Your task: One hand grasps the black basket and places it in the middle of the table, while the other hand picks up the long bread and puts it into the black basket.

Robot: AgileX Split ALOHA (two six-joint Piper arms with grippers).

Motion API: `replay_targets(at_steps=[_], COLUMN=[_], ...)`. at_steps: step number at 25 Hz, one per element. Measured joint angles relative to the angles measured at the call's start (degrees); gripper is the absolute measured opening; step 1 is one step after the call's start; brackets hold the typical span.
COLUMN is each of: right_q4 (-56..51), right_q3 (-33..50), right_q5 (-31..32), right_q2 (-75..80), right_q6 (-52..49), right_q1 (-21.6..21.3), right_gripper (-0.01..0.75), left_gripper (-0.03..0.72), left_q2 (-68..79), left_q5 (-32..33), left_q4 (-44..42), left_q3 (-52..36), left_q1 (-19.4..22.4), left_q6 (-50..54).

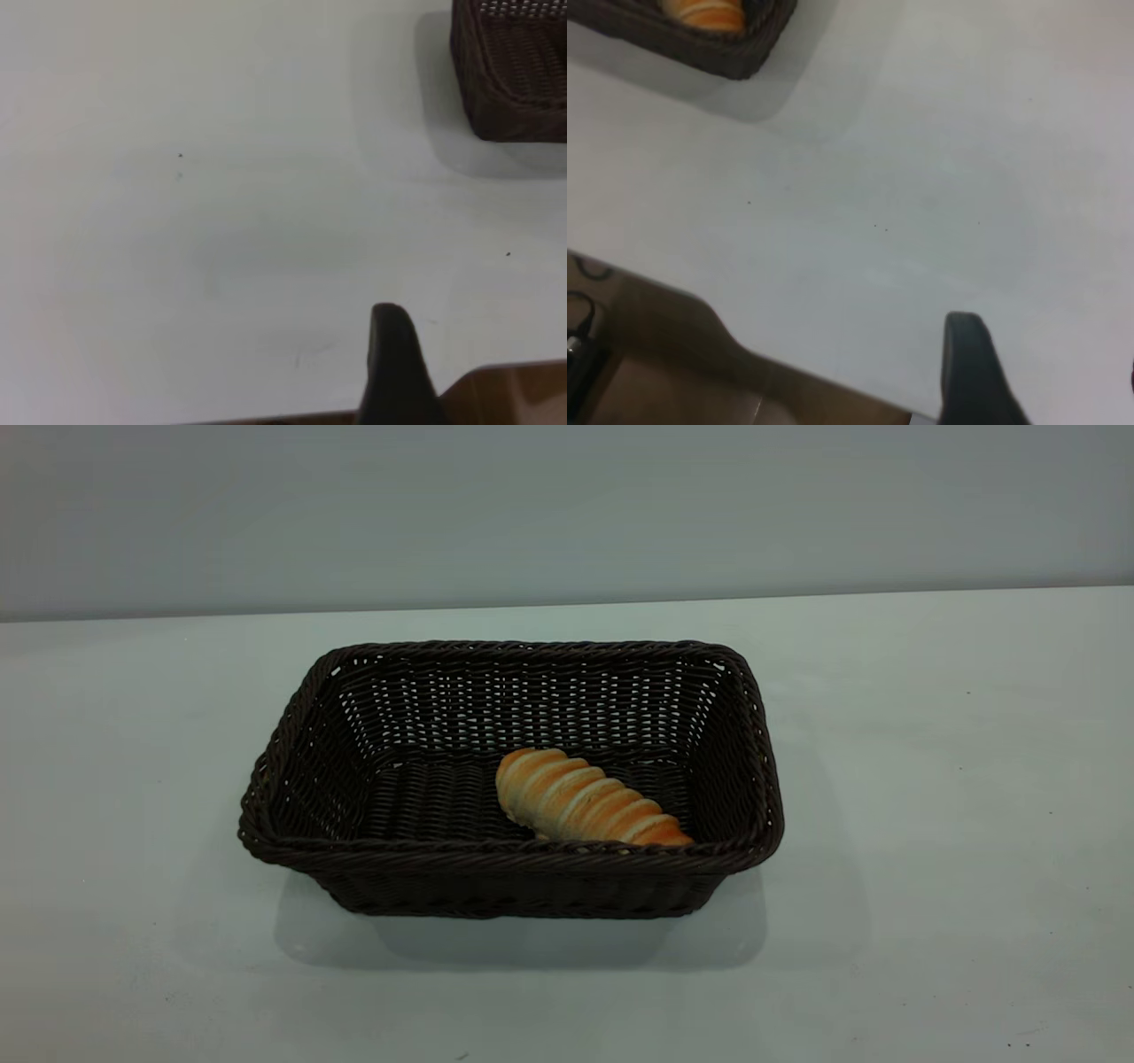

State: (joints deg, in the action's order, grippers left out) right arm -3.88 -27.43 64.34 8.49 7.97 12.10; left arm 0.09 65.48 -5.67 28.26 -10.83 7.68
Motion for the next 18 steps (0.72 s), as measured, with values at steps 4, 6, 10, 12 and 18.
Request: replay_targets(at_steps=[4, 6, 10, 12, 18], right_q4=[0.0, 0.0, 0.0, 0.0, -0.29], right_q3=[0.0, 0.0, 0.0, 0.0, 0.0], right_q5=[0.0, 0.0, 0.0, 0.0, -0.06], right_q2=[0.0, 0.0, 0.0, -0.08, -2.64], right_q6=[0.01, 0.01, -0.07, -0.07, -0.13], right_q1=[0.0, 0.0, 0.0, 0.0, -5.65], right_gripper=[0.406, 0.406, 0.406, 0.406, 0.406], left_gripper=[0.532, 0.532, 0.532, 0.532, 0.532], left_q2=[0.0, 0.0, 0.0, 0.0, -1.14], left_q5=[-0.06, -0.06, -0.06, -0.06, -0.06], left_q4=[0.07, 0.07, 0.09, 0.09, 0.13], left_q3=[0.0, 0.0, 0.0, 0.0, 0.0], left_q1=[0.0, 0.0, 0.0, 0.0, 6.12], left_q6=[-0.1, -0.1, -0.1, -0.1, -0.12])
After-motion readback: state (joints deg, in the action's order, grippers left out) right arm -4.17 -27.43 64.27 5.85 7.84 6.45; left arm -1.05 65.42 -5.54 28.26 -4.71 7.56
